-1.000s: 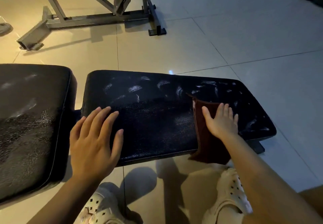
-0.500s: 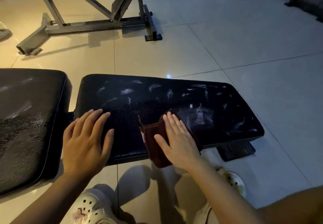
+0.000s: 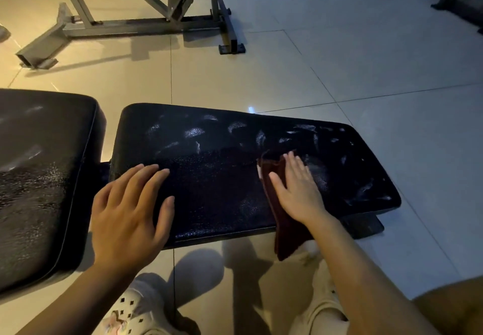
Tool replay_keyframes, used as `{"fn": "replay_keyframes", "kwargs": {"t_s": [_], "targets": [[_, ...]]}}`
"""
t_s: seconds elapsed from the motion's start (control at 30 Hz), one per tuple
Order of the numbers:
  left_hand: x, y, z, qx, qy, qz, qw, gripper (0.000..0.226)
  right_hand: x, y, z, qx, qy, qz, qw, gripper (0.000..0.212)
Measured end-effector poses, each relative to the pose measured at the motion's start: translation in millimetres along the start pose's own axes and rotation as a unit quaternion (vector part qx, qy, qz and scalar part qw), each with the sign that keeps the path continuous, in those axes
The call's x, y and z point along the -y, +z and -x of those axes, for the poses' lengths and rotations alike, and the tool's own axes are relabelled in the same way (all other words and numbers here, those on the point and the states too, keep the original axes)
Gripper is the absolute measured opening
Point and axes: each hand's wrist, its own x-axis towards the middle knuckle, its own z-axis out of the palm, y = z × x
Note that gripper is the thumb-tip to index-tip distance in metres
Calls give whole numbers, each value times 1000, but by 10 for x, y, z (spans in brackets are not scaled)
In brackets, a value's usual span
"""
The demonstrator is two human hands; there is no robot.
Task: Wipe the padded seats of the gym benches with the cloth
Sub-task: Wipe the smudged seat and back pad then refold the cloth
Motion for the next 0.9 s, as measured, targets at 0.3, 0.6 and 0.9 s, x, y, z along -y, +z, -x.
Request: {"fn": "replay_keyframes", "kwargs": {"t_s": [0.3, 0.6, 0.9], "targets": [[-18, -29, -11, 26, -8, -2, 1000, 51, 17, 16, 124, 16, 1, -1, 1000, 79], [-14, -10, 17, 7, 0, -16, 1000, 49, 106, -5, -62, 19, 14, -8, 1000, 70], [-8, -52, 6, 51, -3, -21, 998, 50, 15, -14, 260, 43, -18, 9, 999, 90]]}}
